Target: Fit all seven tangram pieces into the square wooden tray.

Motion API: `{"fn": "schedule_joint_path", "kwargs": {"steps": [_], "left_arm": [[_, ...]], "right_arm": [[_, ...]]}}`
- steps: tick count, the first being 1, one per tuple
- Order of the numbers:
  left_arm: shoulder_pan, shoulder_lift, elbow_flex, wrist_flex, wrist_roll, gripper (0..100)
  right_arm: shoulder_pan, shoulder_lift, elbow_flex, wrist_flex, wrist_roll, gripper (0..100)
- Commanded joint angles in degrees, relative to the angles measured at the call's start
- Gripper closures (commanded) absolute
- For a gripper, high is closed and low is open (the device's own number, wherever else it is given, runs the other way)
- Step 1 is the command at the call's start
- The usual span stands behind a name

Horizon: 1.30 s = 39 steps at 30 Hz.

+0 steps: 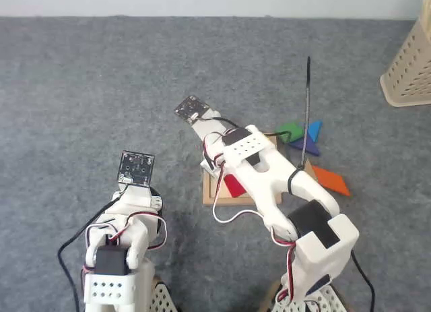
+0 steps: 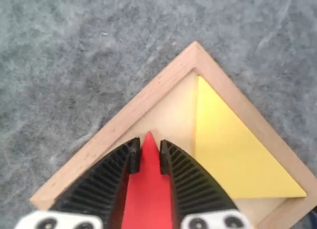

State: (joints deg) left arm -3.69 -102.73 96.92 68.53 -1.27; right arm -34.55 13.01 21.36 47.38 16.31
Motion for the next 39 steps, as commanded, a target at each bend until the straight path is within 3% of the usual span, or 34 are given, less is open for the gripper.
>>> {"fn": "schedule_joint_path", "kwargs": {"steps": [1, 14, 23, 39], "left_arm": [[-0.3, -0.2, -0.3, 0.3, 0.5, 99], [-0.3, -0.2, -0.3, 0.3, 0.5, 99], [-0.3, -0.2, -0.3, 0.3, 0.5, 99], [-0.3, -0.2, -0.3, 0.3, 0.5, 99]], "right_arm": [[2.3, -3.0, -0.1, 0.1, -1.8, 99.4], [13.1, -23.0, 6.8, 2.9, -5.9, 99.3], [18.2, -17.2, 8.6, -2.3, -5.8, 99.3], [24.2, -15.4, 8.6, -2.6, -5.8, 99.2]]}}
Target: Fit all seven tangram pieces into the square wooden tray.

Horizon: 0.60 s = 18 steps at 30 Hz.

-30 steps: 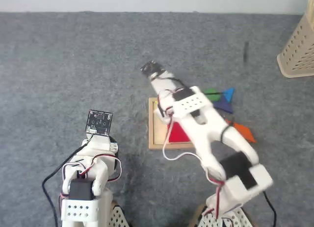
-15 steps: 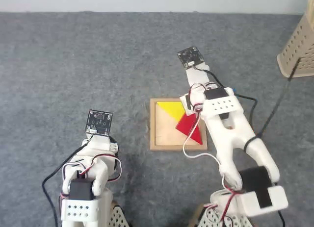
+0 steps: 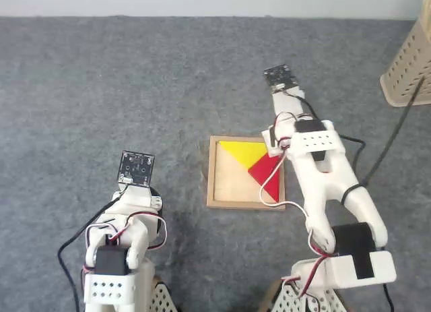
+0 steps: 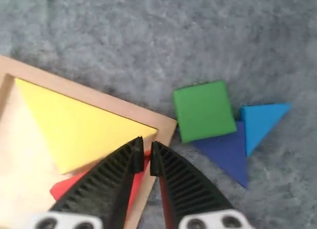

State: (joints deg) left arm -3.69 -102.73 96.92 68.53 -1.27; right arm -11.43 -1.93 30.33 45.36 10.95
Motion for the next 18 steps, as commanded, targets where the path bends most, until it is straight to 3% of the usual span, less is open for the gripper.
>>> {"fn": "schedule_joint_path", "kwargs": {"steps": [1, 7, 13, 18], "left_arm": [[-0.3, -0.2, -0.3, 0.3, 0.5, 99], [-0.3, -0.2, -0.3, 0.3, 0.5, 99], [-0.3, -0.2, -0.3, 0.3, 0.5, 99], [-0.3, -0.2, -0.3, 0.3, 0.5, 99]], "right_arm": [[1.1, -0.5, -0.4, -0.6, -0.4, 99.2], [1.1, -0.5, -0.4, -0.2, -0.4, 97.8], [1.1, -1.0, 0.0, 0.6, -0.4, 85.0], [1.1, -1.1, -0.2, 0.7, -0.4, 86.5]]}}
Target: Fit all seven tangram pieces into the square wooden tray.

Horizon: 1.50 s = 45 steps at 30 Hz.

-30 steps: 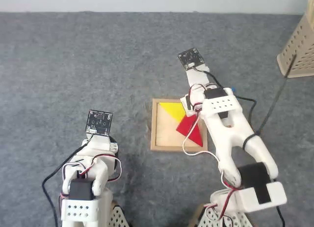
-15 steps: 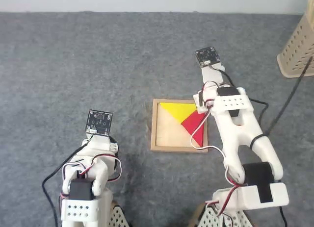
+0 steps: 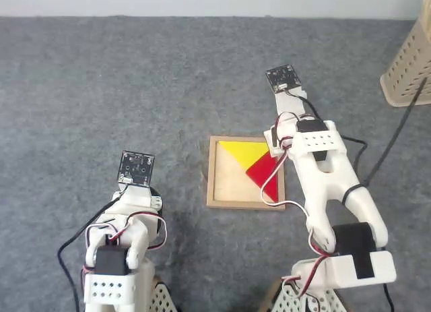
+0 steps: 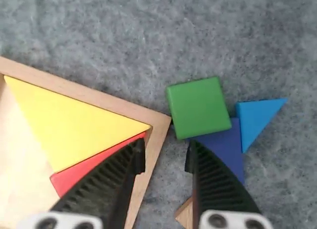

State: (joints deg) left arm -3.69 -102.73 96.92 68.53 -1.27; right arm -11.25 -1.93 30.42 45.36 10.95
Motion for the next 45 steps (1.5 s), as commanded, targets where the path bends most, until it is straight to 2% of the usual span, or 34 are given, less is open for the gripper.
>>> {"fn": "schedule_joint_path", "kwargs": {"steps": [1, 6, 11, 13, 17, 21, 27, 34, 45], "left_arm": [[-0.3, -0.2, -0.3, 0.3, 0.5, 99], [-0.3, -0.2, -0.3, 0.3, 0.5, 99], [-0.3, -0.2, -0.3, 0.3, 0.5, 99], [-0.3, -0.2, -0.3, 0.3, 0.5, 99], [-0.3, -0.2, -0.3, 0.3, 0.5, 99], [-0.3, -0.2, -0.3, 0.3, 0.5, 99], [-0.3, -0.2, -0.3, 0.3, 0.5, 99], [-0.3, -0.2, -0.3, 0.3, 0.5, 99], [-0.3, -0.2, -0.3, 0.3, 0.5, 99]], "right_arm": [[0.9, -1.1, -0.3, 0.7, -0.4, 86.6], [0.9, -1.2, -0.3, 0.8, -0.4, 87.4], [0.7, -6.7, 1.1, 4.1, -0.5, 98.2], [0.3, -10.9, 4.6, 4.5, -0.5, 99.2], [-1.7, -20.4, 15.8, -1.7, 0.0, 99.1], [-6.7, -25.5, 25.5, -10.9, 0.1, 99.1], [-10.1, -21.1, 26.3, -14.5, 0.0, 99.0], [-7.4, -13.4, 26.3, -21.0, 0.1, 99.0], [-4.8, -12.6, 24.8, -20.5, 0.1, 99.0]]}}
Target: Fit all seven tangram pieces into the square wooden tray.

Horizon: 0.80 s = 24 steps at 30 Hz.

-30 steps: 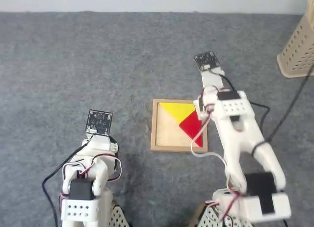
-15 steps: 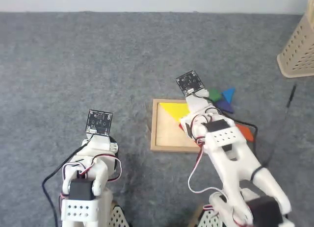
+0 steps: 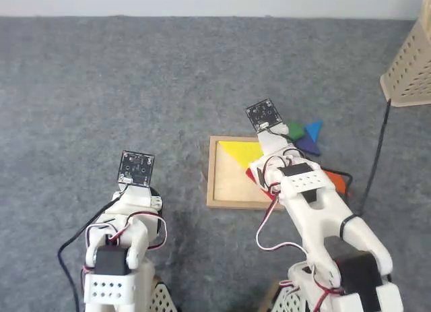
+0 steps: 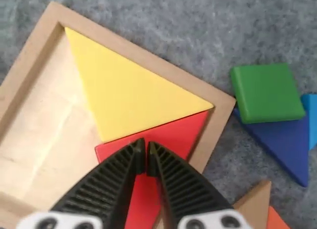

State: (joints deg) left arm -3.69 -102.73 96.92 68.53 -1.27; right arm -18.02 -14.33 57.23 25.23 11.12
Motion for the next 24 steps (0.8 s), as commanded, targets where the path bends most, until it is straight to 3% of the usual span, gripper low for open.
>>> {"fn": "schedule_joint_path", "kwargs": {"steps": [1, 24], "left_arm": [[-0.3, -0.2, -0.3, 0.3, 0.5, 99], [-0.3, -0.2, -0.3, 0.3, 0.5, 99]], "right_arm": [[2.5, -0.2, -2.0, -0.4, -0.1, 99.0], [4.1, -0.1, -3.2, 1.1, 0.0, 98.9]]}}
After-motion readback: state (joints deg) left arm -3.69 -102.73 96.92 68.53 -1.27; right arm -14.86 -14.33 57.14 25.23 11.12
